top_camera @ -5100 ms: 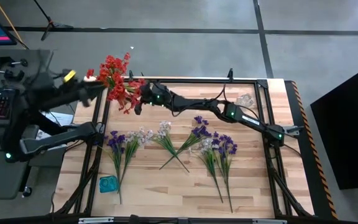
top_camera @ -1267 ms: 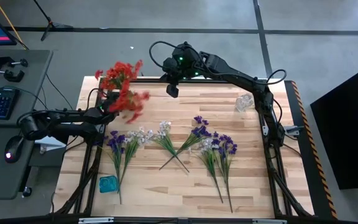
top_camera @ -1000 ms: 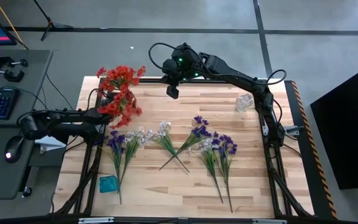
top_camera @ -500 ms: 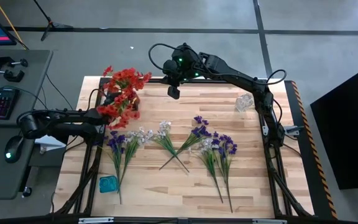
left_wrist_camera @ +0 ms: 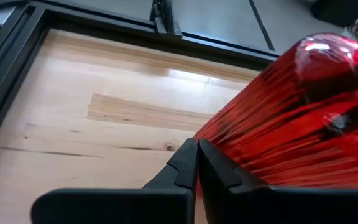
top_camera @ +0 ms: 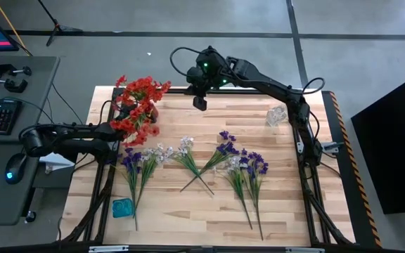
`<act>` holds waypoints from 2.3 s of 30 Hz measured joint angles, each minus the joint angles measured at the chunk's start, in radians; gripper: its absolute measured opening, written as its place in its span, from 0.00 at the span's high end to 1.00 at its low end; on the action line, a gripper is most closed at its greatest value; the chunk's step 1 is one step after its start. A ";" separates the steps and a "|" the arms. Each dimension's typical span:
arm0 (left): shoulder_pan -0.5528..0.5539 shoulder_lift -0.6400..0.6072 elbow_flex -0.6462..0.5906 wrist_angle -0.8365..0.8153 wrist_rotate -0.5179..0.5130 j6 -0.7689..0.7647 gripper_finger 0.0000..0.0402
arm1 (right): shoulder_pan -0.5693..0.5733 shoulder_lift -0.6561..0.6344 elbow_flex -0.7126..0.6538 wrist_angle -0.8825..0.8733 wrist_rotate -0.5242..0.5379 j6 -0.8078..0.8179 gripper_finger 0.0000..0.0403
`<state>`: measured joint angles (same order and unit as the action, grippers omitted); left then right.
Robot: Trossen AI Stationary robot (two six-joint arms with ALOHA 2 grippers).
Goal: Sort flowers into vase by color
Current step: Put the red flowers into the red vase
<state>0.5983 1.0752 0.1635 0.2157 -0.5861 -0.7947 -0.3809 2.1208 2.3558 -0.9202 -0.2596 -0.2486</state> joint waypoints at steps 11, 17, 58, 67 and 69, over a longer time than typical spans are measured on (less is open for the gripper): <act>-0.007 0.000 0.033 -0.010 -0.004 -0.083 1.00 | -0.051 0.000 0.000 -0.010 -0.040 -0.027 1.00; -0.007 0.000 0.084 -0.040 -0.004 -0.033 1.00 | -0.064 0.000 0.000 -0.018 -0.048 -0.050 1.00; -0.016 -0.048 0.122 -0.211 0.268 0.145 0.82 | -0.084 0.000 0.000 -0.004 -0.093 -0.067 1.00; -0.016 -0.259 0.122 -0.438 0.285 0.169 0.58 | -0.084 0.000 0.000 -0.004 -0.092 -0.065 1.00; -0.016 -0.308 0.122 -0.479 0.328 0.160 0.56 | -0.084 0.000 0.000 -0.007 -0.092 -0.049 1.00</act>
<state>0.5819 0.7676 0.2859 -0.2632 -0.2585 -0.6351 -0.4644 2.1208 2.3558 -0.9273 -0.3517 -0.2980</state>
